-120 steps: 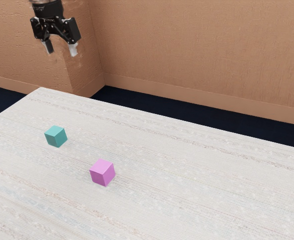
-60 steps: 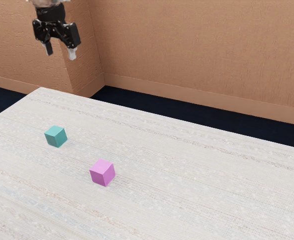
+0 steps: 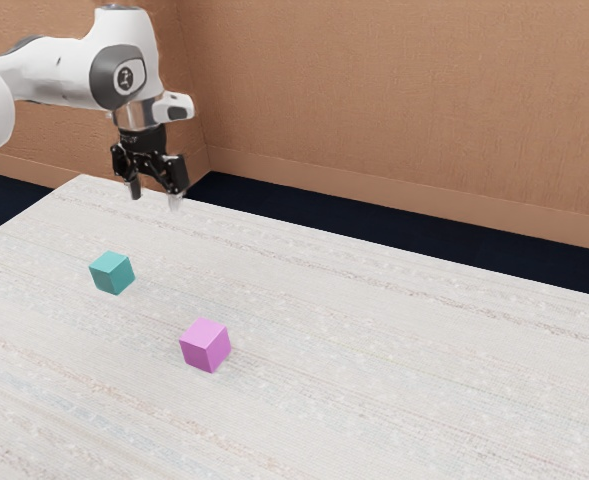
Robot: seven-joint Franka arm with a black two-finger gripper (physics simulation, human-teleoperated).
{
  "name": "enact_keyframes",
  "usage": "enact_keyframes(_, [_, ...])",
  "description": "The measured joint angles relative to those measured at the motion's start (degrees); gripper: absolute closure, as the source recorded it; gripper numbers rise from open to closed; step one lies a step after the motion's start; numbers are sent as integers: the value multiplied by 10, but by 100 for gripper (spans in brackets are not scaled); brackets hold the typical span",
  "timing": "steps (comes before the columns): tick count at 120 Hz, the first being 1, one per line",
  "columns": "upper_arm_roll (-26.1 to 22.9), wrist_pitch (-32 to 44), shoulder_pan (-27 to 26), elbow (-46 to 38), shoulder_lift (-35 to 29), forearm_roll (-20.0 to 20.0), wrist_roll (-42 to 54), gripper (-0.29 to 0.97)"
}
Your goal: Pick up the blue block with one arm, and put the blue block on the pink block with one arm
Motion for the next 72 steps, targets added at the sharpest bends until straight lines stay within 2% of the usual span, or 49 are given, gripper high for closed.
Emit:
enact_keyframes(21, [1, 39, 52, 41, 55, -26, 76, 0])
enact_keyframes(45, [34, 64, 61, 51, 89, -33, 150, 0])
enact_keyframes(72, [48, 118, 79, -76, 42, -41, 208, 0])
